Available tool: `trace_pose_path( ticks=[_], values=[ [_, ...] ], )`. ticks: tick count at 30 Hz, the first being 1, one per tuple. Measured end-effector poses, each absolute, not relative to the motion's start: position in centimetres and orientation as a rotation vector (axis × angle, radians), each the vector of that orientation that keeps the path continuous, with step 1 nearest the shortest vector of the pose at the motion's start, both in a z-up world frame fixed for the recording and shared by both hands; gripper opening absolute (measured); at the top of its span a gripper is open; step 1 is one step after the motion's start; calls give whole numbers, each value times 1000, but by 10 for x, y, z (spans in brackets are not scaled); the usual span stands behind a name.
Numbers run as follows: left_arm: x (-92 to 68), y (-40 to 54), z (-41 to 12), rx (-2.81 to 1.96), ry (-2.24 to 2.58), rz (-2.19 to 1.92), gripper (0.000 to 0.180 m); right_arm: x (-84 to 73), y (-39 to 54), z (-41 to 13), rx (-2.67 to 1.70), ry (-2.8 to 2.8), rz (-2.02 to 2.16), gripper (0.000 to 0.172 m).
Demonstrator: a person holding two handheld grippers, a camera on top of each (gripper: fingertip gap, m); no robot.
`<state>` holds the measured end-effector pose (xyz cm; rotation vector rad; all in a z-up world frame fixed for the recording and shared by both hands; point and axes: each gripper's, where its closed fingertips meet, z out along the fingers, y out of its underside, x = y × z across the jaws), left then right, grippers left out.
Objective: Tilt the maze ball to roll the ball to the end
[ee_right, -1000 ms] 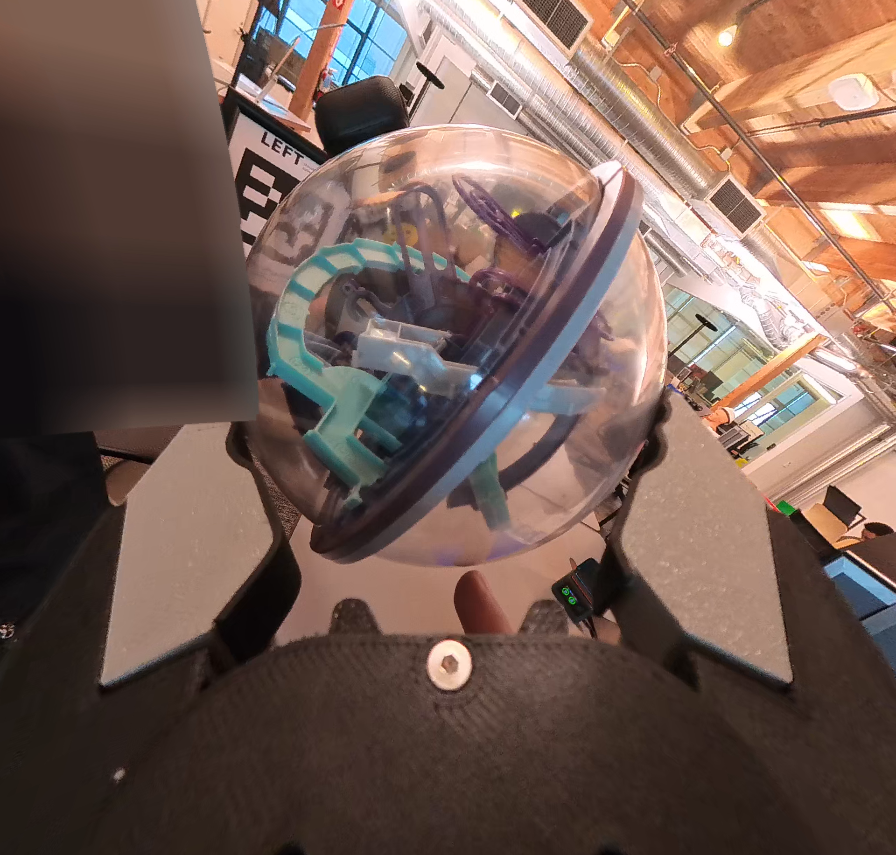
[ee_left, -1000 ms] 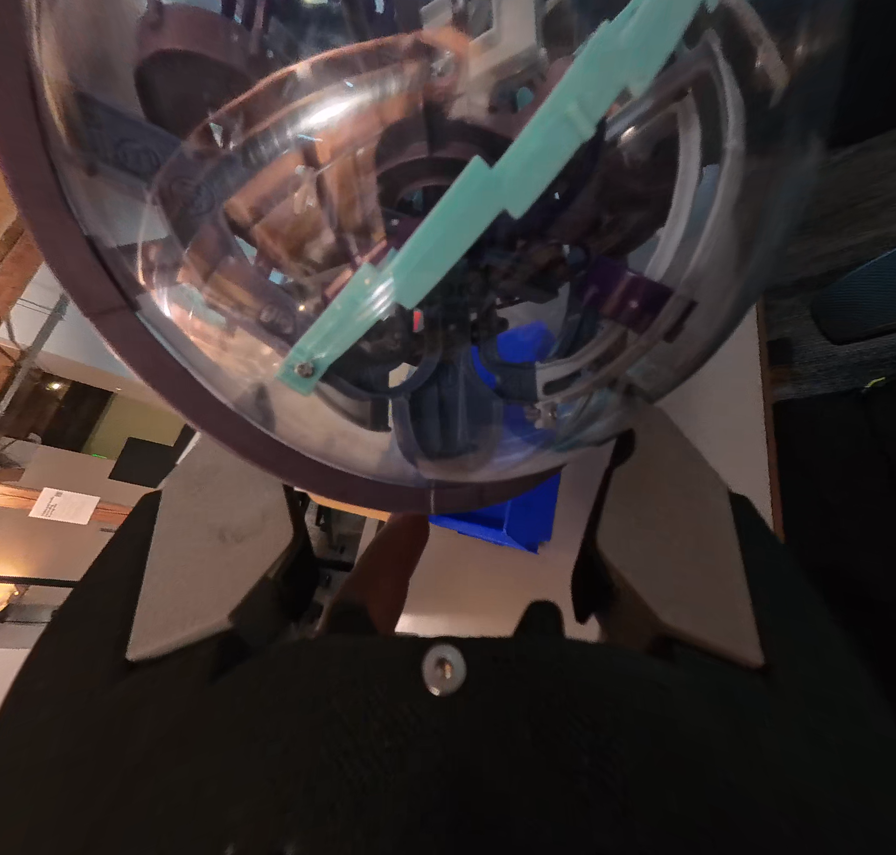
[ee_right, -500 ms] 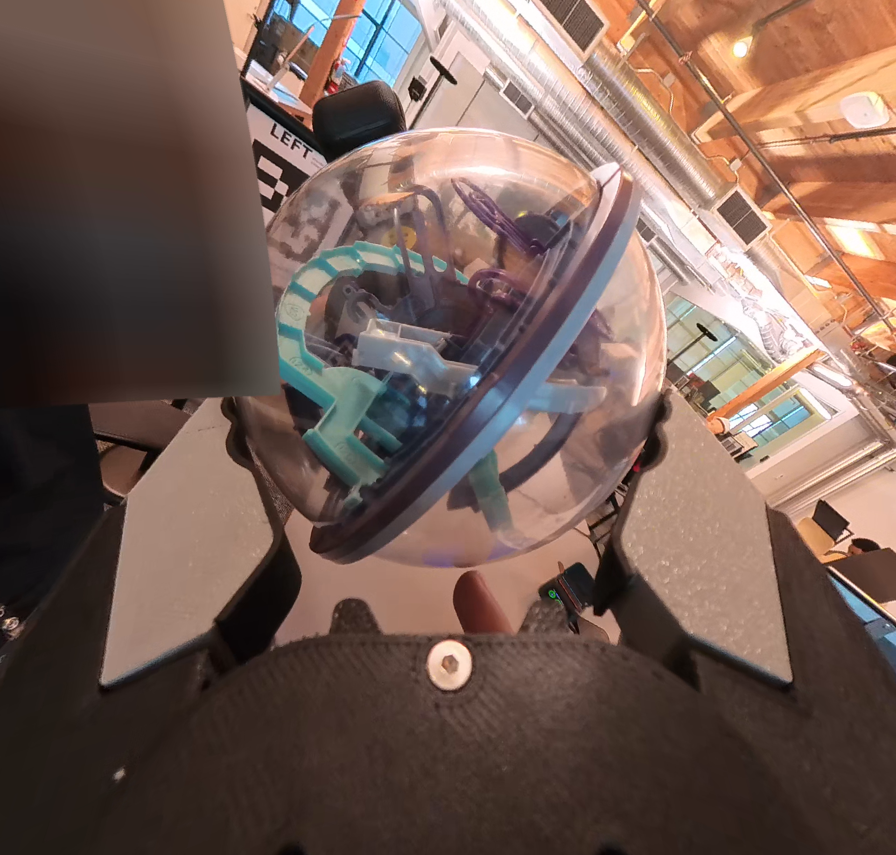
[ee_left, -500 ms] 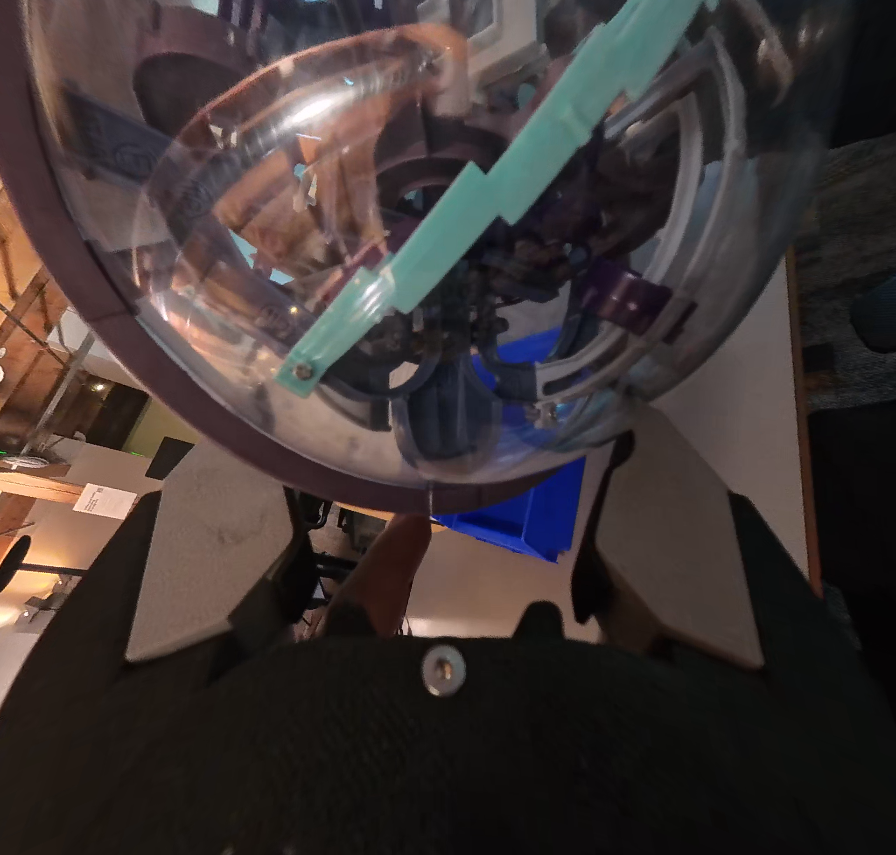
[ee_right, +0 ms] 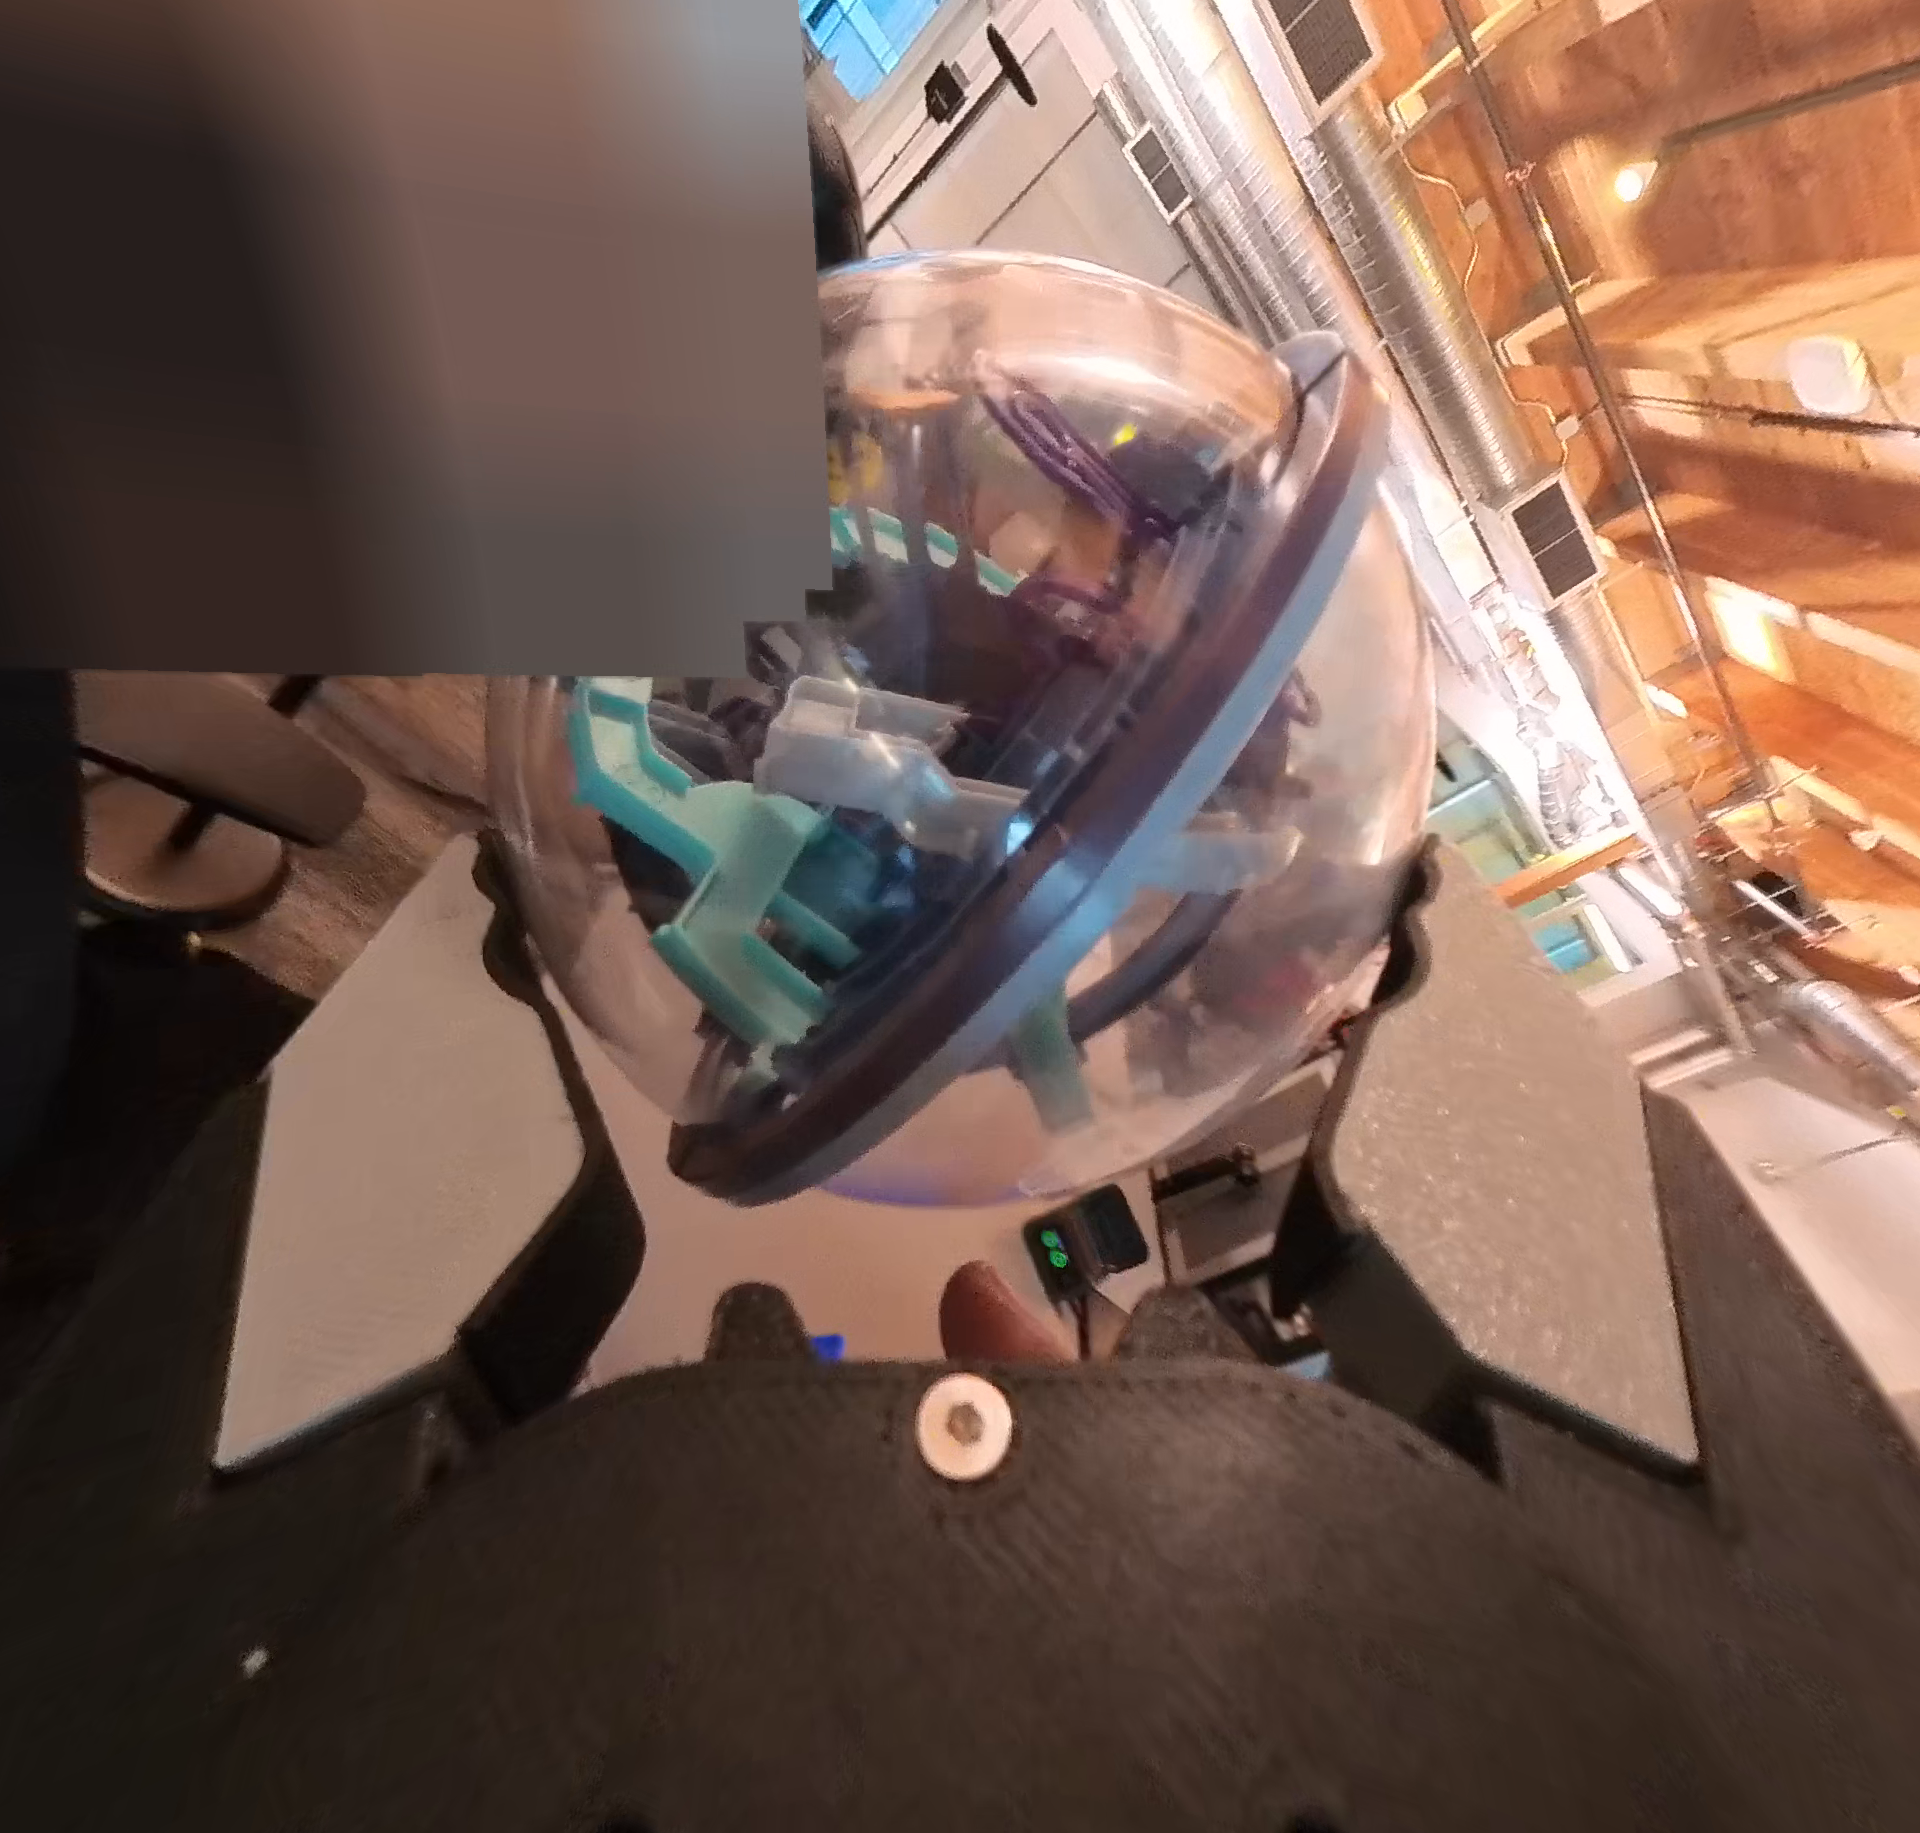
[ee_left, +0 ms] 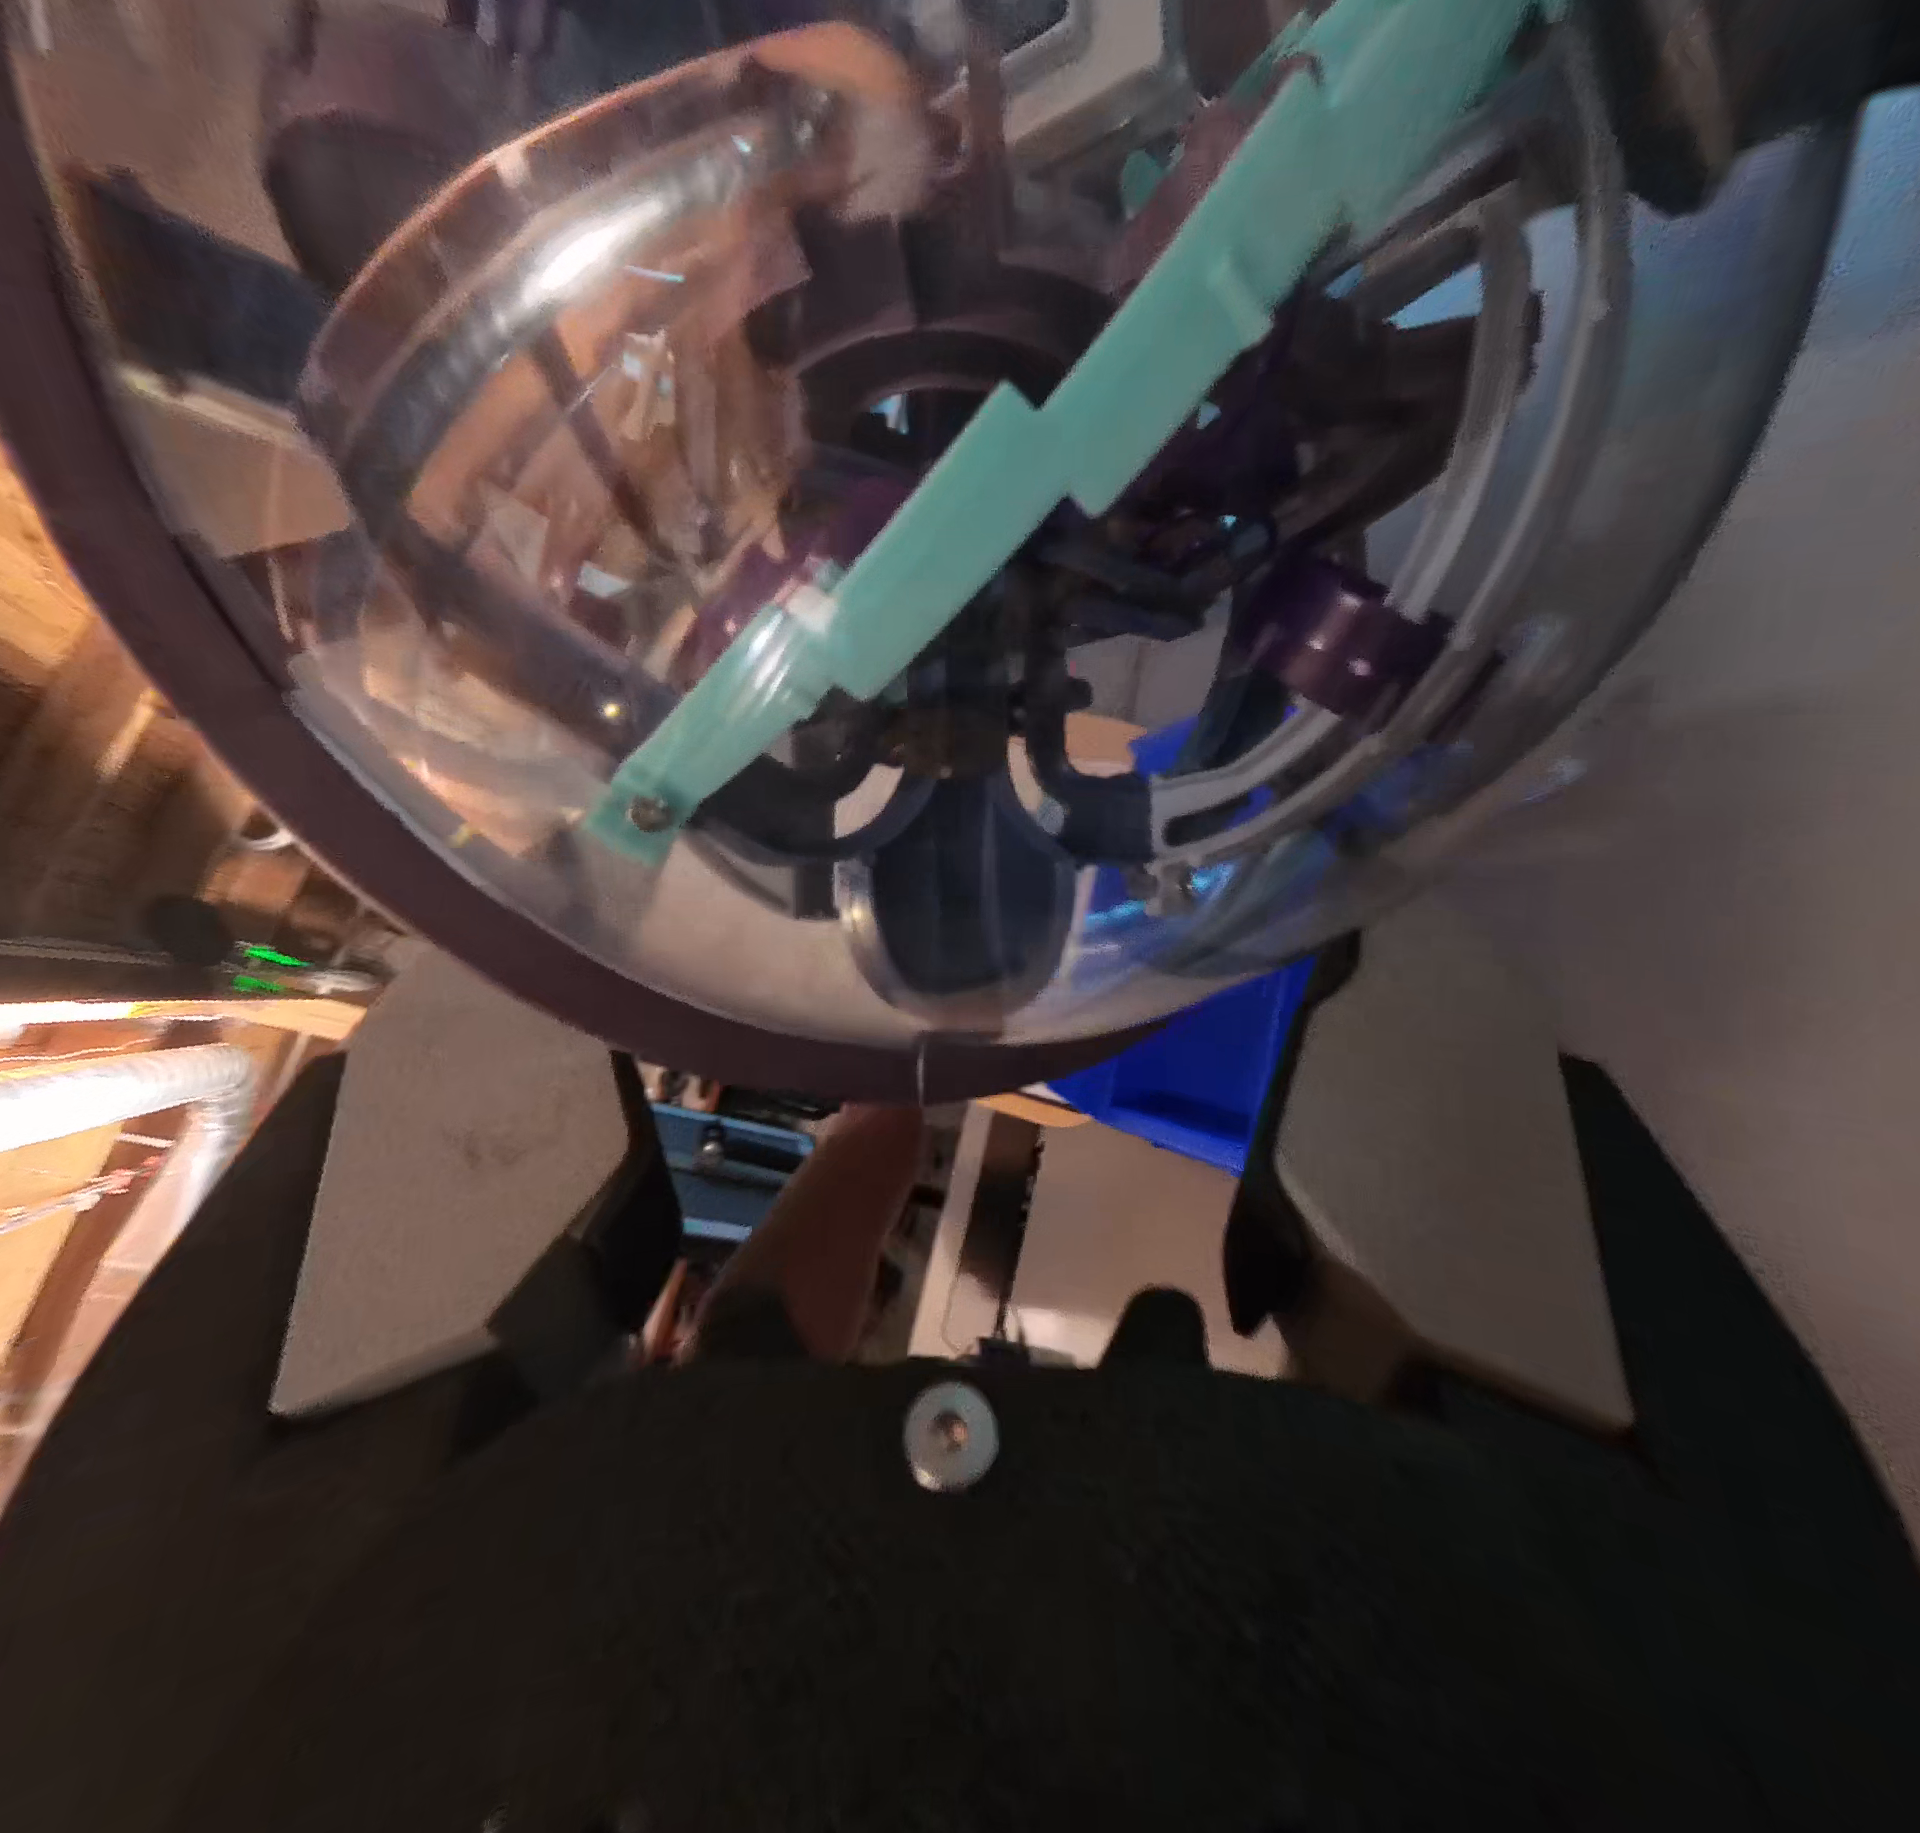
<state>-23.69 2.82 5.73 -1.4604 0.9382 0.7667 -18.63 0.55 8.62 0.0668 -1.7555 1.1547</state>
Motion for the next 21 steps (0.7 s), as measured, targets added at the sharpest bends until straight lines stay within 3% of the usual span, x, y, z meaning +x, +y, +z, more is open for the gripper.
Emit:
trace_pose_path(
  ticks=[7,21],
  values=[
    [-243,32,43,-1444,948,926,135,-193,20,59,81,-1800,959,157],
    [-244,48,36,-1387,883,774,133,-195,24,62,27,-1869,943,157]
  ],
)
